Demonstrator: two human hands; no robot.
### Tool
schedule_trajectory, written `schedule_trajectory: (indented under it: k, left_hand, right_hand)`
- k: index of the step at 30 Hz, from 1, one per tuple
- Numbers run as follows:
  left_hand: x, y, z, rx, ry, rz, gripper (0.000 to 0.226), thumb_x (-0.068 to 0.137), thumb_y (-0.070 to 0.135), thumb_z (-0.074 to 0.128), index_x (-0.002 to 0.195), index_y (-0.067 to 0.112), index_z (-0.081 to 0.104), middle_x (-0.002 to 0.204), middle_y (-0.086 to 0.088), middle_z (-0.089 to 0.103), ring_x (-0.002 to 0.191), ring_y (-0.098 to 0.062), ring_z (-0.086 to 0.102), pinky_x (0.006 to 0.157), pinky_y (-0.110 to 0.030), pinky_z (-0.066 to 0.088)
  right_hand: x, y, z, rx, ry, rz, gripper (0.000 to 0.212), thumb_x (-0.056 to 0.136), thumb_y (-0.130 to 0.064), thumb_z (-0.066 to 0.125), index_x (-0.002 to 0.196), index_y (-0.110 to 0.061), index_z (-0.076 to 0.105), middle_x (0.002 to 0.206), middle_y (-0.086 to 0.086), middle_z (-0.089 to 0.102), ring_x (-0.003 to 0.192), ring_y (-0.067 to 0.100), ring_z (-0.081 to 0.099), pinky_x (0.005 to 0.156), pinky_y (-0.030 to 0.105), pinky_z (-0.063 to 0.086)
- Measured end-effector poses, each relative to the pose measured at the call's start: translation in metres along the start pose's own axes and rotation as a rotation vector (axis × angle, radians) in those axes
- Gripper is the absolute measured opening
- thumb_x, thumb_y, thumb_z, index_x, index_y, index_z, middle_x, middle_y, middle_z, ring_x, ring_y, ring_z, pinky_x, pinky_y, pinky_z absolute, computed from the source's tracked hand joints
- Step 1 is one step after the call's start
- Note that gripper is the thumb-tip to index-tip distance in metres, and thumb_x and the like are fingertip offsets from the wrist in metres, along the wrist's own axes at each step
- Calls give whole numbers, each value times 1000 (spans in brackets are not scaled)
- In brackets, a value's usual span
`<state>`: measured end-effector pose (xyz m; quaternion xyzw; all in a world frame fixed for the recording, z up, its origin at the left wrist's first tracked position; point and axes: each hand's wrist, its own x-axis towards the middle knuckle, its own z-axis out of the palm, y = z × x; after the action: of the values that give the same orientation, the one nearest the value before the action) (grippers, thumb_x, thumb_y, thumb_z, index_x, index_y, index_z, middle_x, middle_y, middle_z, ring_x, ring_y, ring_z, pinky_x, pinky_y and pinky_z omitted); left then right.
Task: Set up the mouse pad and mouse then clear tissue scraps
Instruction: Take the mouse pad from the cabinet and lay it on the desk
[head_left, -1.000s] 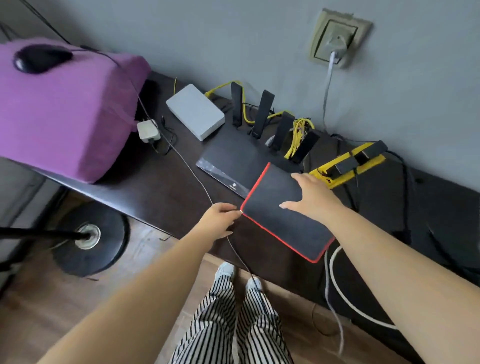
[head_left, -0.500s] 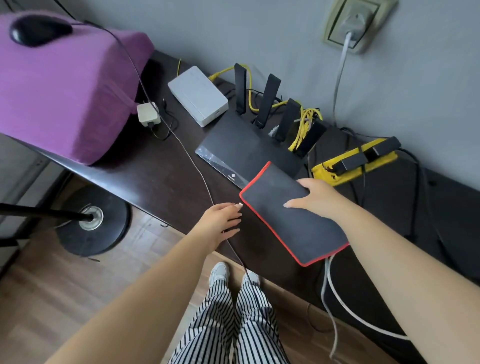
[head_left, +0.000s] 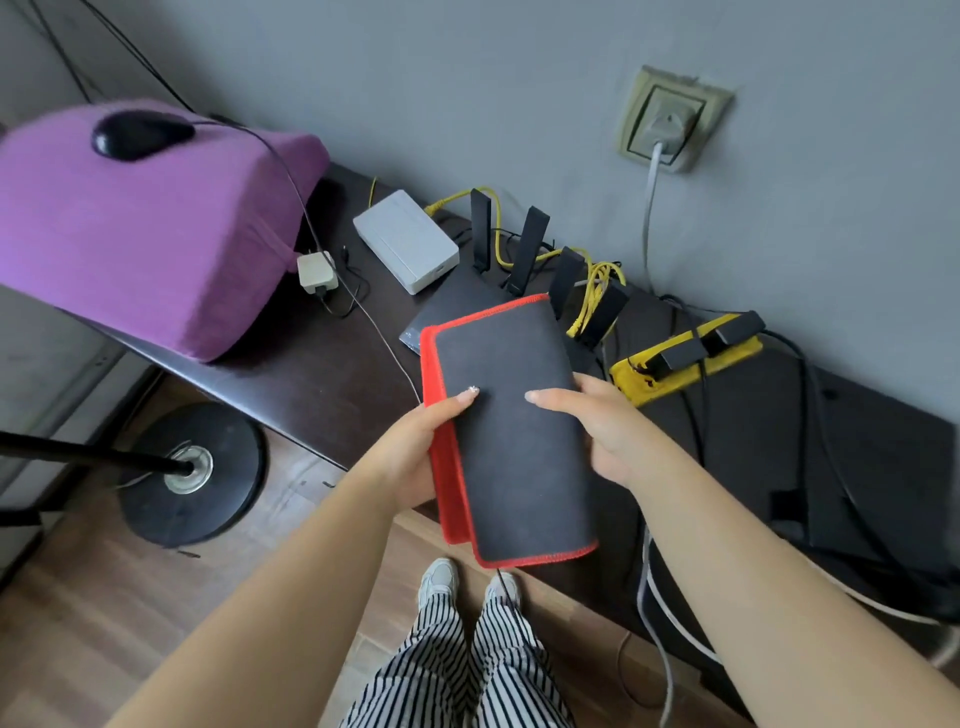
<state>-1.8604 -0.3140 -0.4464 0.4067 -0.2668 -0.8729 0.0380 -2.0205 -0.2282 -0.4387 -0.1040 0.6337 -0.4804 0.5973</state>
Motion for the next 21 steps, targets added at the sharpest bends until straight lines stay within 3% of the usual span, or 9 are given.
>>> schedule_trajectory:
  k: [2,4,7,11,16,18,21]
  left_hand:
    - [-9,9,7,16,-37,98,28,82,18,56,109,21,63,100,-4,75,88,-22,72,73,-35,59]
    - [-16,15,16,101,-10,147,23,87,9,54,103,23,63,91,-1,76,81,-20,73,69,-34,60]
    - [-27,23,23,179,28,202,26,88,0,52,95,24,60,77,3,77,69,-17,73,62,-32,60]
    - [-38,33,22,190,-4,242,29,88,-2,51,94,25,60,78,3,77,72,-18,73,66,-35,60]
    - [-47,46,21,236,-75,260,29,87,-1,52,99,24,62,90,0,76,82,-22,72,75,-40,58]
    - [-51,52,18,275,-112,235,29,88,0,52,102,23,62,94,-2,75,85,-23,71,74,-41,58]
    - [-53,62,12,341,-168,186,28,88,1,53,105,22,61,98,-3,74,88,-24,71,76,-40,58]
  right_hand:
    - [-5,-3,8,0,75,-44,25,79,-13,67,103,-14,61,106,8,66,96,25,62,87,42,52]
    - [-9,-3,16,-51,159,-71,40,77,-20,70,114,-14,56,110,8,64,98,25,62,89,44,51]
    - [-21,-12,29,-107,204,-116,47,77,-26,71,119,-16,53,109,4,63,96,23,61,84,40,53]
    - [-38,-21,39,-108,210,-152,53,77,-32,69,124,-18,49,116,3,60,101,22,60,85,39,52]
    - [-55,-10,45,37,132,-87,46,77,-30,70,119,-21,53,112,4,65,98,23,64,85,41,54]
    - [-59,-6,51,81,159,-102,45,76,-27,71,118,-20,55,112,6,66,99,25,64,89,46,52]
    - [-69,1,66,141,259,-152,32,77,-22,71,107,-20,59,106,6,68,94,24,66,86,44,54]
